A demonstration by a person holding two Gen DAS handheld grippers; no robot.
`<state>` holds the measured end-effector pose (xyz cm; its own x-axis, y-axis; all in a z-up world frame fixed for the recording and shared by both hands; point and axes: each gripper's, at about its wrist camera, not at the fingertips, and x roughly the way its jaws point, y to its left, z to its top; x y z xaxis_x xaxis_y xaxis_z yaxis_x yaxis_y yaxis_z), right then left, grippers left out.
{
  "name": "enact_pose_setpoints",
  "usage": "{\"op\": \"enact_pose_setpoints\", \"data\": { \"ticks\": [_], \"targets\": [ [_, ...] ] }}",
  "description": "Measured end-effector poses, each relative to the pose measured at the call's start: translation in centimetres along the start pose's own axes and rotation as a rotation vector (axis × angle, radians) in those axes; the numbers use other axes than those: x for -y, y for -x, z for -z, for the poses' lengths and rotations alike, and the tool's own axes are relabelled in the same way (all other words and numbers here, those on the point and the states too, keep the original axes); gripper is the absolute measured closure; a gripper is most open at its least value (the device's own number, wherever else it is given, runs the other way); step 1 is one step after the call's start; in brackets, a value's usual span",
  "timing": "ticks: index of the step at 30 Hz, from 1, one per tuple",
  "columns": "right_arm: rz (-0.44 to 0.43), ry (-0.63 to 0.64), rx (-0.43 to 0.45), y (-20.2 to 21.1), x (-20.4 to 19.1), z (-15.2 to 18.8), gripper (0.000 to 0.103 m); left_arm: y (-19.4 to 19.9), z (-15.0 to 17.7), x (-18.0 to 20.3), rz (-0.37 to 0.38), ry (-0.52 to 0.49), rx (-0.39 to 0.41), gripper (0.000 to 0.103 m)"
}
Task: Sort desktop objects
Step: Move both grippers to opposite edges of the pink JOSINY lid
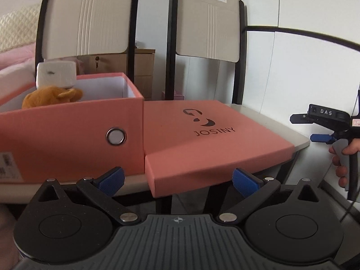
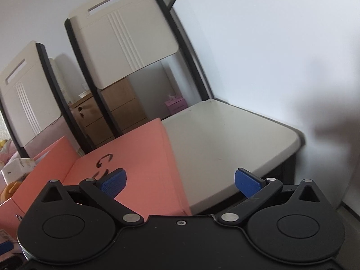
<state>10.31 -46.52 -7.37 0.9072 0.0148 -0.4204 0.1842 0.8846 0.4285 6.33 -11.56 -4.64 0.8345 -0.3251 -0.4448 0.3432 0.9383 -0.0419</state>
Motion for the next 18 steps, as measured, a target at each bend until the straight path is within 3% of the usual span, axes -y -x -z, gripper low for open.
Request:
{"op": "enact_pose_setpoints", "data": {
  "ticks": [7,18],
  "targets": [
    [-0.053,0.095,-0.041,-2.4,-2.6,1.1,0.001,-3.7,-0.3,-0.6,-0.012,0.025,-0.050,0.000],
    [-0.119,0.083,-0.094,-4.1,-3.6,1.4,0.001,-6.5,0.2,-1.3,0.094,0.070,-0.138,0.000]
  ]
}}
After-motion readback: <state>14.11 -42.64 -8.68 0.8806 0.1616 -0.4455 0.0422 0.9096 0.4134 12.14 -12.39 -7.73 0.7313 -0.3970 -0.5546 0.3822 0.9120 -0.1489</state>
